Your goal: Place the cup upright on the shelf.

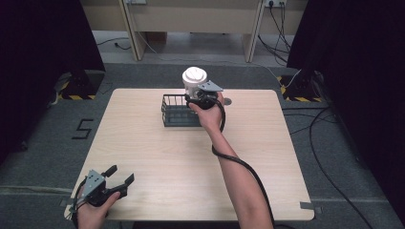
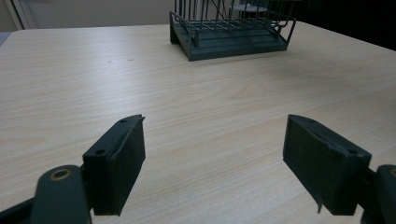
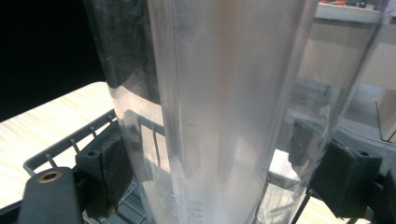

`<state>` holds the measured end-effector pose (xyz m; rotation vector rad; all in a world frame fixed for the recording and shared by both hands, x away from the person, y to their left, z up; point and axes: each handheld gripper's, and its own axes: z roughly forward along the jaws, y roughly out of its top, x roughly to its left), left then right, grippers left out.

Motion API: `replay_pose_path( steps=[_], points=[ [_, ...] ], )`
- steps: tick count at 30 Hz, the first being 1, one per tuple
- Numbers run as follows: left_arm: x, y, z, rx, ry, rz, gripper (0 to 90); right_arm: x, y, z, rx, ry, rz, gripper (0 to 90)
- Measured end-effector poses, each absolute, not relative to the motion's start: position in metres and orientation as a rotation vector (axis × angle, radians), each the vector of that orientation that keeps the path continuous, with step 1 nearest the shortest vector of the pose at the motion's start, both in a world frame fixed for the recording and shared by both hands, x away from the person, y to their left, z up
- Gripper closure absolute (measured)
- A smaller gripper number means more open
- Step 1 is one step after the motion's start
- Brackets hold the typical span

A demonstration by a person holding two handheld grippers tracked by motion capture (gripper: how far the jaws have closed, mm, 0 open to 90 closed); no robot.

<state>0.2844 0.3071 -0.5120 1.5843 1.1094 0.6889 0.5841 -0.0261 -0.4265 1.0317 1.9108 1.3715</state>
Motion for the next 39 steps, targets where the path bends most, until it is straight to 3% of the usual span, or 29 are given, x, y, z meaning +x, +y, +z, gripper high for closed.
replay_pose_path(
  steps=[39],
  points=[
    [0.285,0.303,-0.512,1.584,1.102,0.673,20.5,0.583,-0.026,-0.450,1.087,1.930,1.323,15.7]
  ],
)
